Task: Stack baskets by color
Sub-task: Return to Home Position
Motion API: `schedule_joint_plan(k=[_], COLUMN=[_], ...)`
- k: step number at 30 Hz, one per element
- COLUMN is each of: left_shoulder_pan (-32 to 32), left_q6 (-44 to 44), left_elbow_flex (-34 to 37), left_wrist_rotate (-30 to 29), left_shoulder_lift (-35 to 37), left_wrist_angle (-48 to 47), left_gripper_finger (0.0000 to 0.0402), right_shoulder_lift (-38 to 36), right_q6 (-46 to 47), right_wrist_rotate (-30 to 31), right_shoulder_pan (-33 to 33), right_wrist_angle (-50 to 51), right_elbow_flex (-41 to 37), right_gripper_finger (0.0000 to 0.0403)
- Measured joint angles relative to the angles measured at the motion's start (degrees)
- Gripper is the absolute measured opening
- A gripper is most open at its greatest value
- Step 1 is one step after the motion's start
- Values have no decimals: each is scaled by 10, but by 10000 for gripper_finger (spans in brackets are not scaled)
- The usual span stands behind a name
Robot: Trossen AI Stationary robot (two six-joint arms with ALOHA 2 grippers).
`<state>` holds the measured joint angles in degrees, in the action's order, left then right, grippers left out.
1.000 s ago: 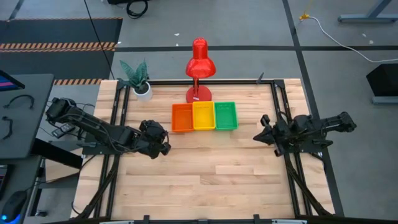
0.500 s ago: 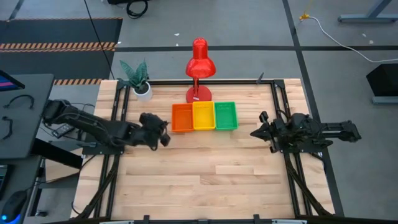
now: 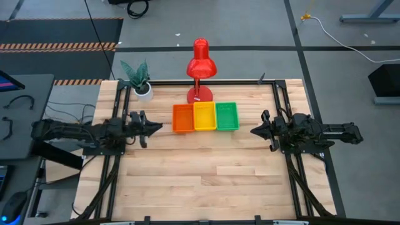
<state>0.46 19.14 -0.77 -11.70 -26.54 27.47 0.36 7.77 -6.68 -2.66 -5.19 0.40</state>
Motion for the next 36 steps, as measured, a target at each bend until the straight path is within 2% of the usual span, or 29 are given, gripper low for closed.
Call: schedule_joint_plan(k=[3, 9, 13, 17, 22, 24, 31, 36], left_shoulder_pan=[28, 75, 74, 55, 31, 28, 29, 29], left_q6=[-1, -56, -114, -151, -155, -152, -150, -149], left_elbow_flex=[2, 3, 3, 3, 3, 3, 3, 4], left_wrist_rotate=[41, 151, 209, 195, 130, 113, 113, 114], left_shoulder_lift=[51, 147, 212, 262, 259, 255, 250, 251], left_wrist_angle=[-69, -51, -73, -148, -253, -258, -255, -235], left_gripper_finger=[34, 32, 27, 26, 33, 36, 29, 26], right_shoulder_lift=[0, 0, 0, 0, 0, 0, 0, 0], right_q6=[0, 0, 0, 0, 0, 0, 0, 0], right_wrist_rotate=[0, 0, 0, 0, 0, 0, 0, 11], right_shoulder_pan=[0, 0, 0, 0, 0, 0, 0, 34], right_wrist_angle=[-1, -4, -4, -4, -4, -4, -4, -7], right_elbow_flex=[0, 0, 0, 0, 0, 0, 0, 0], right_gripper_finger=[18, 19, 20, 20, 21, 20, 20, 20])
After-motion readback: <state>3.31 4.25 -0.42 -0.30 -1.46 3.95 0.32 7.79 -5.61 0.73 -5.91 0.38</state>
